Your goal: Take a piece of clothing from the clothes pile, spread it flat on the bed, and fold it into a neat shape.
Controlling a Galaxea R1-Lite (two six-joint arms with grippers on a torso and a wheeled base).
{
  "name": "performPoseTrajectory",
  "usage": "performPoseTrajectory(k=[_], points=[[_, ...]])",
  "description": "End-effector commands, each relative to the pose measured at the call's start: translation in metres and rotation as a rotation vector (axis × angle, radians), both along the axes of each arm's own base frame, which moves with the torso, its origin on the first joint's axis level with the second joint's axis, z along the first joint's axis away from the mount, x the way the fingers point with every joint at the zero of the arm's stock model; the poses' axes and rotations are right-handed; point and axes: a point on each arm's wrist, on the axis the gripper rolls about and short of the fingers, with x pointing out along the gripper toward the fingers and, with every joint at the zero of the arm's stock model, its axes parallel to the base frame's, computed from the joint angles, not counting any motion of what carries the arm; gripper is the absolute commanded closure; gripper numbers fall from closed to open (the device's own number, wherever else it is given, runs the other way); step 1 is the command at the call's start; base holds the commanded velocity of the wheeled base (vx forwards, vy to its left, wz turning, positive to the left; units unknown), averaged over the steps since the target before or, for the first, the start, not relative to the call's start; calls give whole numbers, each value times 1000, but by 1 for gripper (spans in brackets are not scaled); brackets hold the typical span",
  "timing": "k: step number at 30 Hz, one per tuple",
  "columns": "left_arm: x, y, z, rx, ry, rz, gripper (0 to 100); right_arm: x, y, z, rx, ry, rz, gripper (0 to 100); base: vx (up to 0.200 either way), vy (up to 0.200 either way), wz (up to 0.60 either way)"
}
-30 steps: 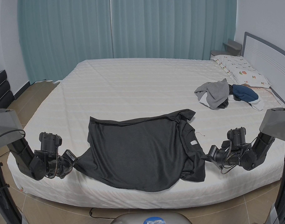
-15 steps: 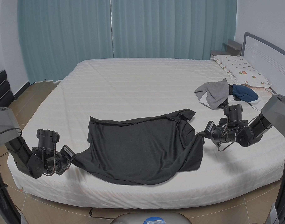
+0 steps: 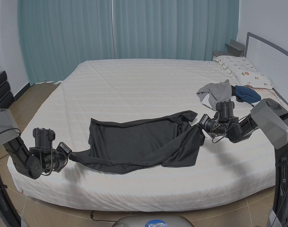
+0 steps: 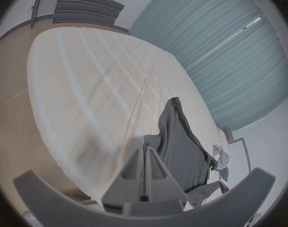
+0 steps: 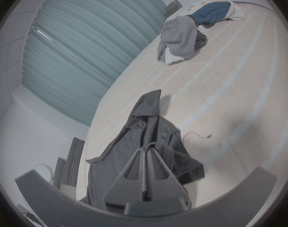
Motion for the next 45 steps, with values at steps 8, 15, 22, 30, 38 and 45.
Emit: performPoseTrajectory(k=[8,15,22,30,38,45], points=[[4,3,-14,-11,15,16,100,35,15,-39,5,-89,-86,100,0,0,0],[5,2,-15,-22,16,13,100,35,11,-44,-3,-109,-102,0,0,0,0],[6,0,-14,-64,10,15,100,2,-5,-9,5,-71,-69,0,0,0,0],[4,0,-16,-74,23,4,100,-64,-19,7,46,72,74,0,0,0,0],[1,1,-16,-106,31,-27,100,-114,17,-24,31,251,178,0,0,0,0],[1,1,-17,-106,34,-27,100,-112,35,-29,102,284,174,0,0,0,0]])
